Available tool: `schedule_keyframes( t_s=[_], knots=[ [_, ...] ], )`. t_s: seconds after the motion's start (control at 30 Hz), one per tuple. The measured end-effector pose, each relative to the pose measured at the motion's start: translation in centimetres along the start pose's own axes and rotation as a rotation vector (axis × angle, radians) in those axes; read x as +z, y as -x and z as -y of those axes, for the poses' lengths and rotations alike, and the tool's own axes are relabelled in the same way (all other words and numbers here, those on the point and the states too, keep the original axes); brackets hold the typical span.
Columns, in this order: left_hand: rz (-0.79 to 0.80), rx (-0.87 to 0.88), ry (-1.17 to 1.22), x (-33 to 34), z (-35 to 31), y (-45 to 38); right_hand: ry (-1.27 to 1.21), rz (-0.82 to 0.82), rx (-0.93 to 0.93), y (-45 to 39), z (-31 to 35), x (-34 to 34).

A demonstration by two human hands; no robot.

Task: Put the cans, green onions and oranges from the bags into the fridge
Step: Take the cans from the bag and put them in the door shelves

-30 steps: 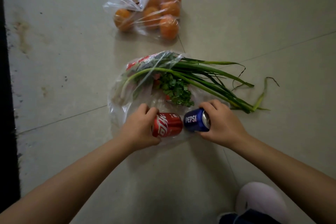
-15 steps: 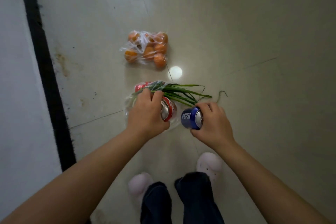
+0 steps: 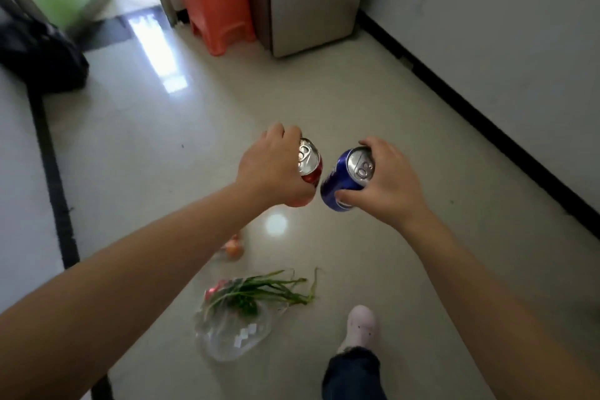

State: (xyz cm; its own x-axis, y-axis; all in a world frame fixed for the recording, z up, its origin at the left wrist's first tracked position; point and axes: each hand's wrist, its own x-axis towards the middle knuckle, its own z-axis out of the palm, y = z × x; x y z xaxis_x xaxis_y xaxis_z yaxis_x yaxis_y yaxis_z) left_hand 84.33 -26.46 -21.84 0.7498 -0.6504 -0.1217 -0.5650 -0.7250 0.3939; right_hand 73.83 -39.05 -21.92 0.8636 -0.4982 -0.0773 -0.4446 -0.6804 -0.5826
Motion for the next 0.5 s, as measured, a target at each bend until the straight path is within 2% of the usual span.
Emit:
schedule_keyframes(
  t_s=[0.13, 0.3, 0.5],
  knots=[
    [-0.122, 0.068, 0.005, -5.5, -5.9, -7.6, -0.035, -0.075, -0.110, -7.5, 0.0, -8.8],
    [-0.263, 0.046, 0.058, -11.8, -13.1, -19.2, -0.033, -0.109, -0.237, -19.9, -0.5, -20.7],
    [-0.436, 0.078, 0.062, -17.9, -18.0, -32.7, -0.054, -0.243, -0.344, -33.8, -0.5, -30.7]
  ],
)
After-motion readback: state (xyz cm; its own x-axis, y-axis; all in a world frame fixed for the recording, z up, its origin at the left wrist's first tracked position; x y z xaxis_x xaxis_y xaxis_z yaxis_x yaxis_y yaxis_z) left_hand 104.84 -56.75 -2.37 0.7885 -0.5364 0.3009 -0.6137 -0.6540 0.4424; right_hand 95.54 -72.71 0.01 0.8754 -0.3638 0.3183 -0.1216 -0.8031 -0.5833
